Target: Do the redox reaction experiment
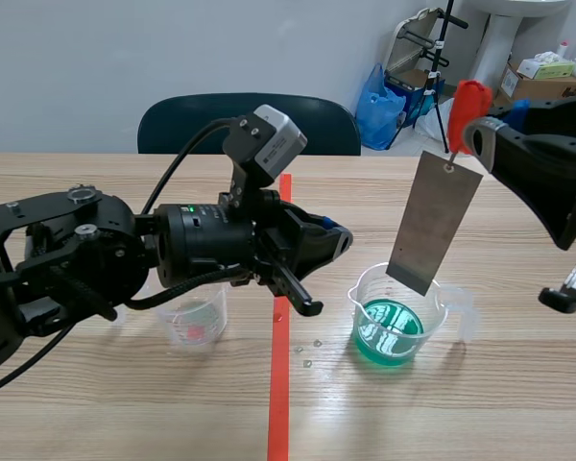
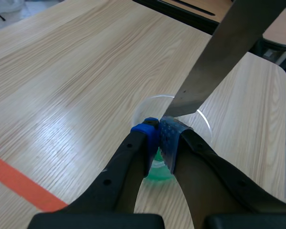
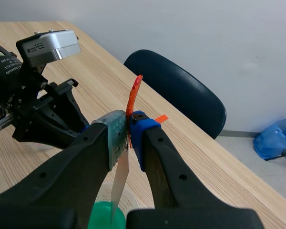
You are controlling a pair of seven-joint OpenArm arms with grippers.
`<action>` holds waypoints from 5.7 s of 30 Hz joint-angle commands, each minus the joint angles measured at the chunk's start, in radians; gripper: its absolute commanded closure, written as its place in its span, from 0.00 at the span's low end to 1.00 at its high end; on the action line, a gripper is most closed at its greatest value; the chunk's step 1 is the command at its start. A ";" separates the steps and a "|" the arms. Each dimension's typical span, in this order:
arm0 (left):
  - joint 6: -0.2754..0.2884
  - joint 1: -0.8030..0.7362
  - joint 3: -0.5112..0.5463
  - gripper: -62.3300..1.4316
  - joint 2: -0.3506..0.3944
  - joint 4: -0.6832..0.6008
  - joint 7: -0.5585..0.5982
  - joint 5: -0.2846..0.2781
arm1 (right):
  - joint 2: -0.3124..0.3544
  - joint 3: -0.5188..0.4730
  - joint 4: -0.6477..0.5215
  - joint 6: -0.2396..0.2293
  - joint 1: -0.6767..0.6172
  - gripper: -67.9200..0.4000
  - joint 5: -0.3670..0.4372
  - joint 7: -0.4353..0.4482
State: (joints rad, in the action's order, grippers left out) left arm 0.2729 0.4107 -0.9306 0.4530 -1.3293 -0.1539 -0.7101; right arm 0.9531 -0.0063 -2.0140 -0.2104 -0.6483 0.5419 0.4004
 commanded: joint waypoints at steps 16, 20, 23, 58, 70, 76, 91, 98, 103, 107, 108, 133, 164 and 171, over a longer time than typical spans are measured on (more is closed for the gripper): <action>0.000 0.037 -0.023 0.94 -0.073 0.003 -0.023 -0.020 | 0.002 -0.008 -0.016 0.003 0.014 0.97 0.011 0.018; -0.001 0.036 -0.023 0.94 -0.073 0.011 -0.023 -0.020 | 0.002 -0.008 -0.016 0.003 0.014 0.97 0.011 0.018; -0.001 0.036 -0.023 0.94 -0.073 0.011 -0.023 -0.020 | 0.002 -0.008 -0.016 0.003 0.014 0.97 0.011 0.018; 0.275 -0.735 0.733 0.94 0.355 -0.155 0.265 0.036 | 0.002 -0.008 -0.016 0.003 0.014 0.97 0.011 0.017; 0.248 -1.397 1.131 0.93 0.262 -0.143 0.861 0.416 | 0.002 -0.008 -0.016 0.003 0.014 0.97 0.011 0.018; 0.104 -1.583 1.238 0.93 0.135 -0.091 1.193 0.608 | 0.002 -0.008 -0.016 0.003 0.014 0.97 0.011 0.017; 0.004 -1.727 1.334 0.29 0.097 -0.024 1.390 0.763 | 0.002 -0.008 -0.016 0.000 0.014 0.97 0.011 0.006; 0.014 -1.727 1.335 0.02 0.096 -0.025 1.377 0.698 | 0.002 -0.006 -0.016 0.000 0.014 0.97 0.011 0.006; 0.014 -1.727 1.335 0.00 0.096 -0.024 1.359 0.695 | 0.002 -0.006 -0.016 0.000 0.014 0.97 0.012 0.006; 0.014 -1.727 1.335 0.00 0.096 -0.024 1.353 0.695 | 0.002 -0.006 -0.016 0.000 0.014 0.97 0.012 0.006; 0.014 -1.727 1.335 0.00 0.096 -0.024 1.353 0.695 | 0.002 -0.006 -0.016 0.000 0.014 0.97 0.012 0.006; 0.014 -1.727 1.335 0.01 0.096 -0.024 1.333 0.695 | 0.002 -0.006 -0.016 -0.019 0.014 0.97 0.011 0.006; 0.014 -1.727 1.335 0.01 0.096 -0.025 1.339 0.695 | 0.002 -0.006 -0.016 -0.037 0.014 0.97 0.003 -0.002; 0.014 -1.727 1.335 0.01 0.096 -0.025 1.339 0.695 | 0.002 -0.006 -0.016 -0.037 0.014 0.97 -0.006 -0.002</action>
State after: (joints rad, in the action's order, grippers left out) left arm 0.2848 -1.3155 0.4000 0.5514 -1.3453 1.1637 -0.0051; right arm 0.9535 -0.0063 -2.0140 -0.2508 -0.6483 0.5365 0.3805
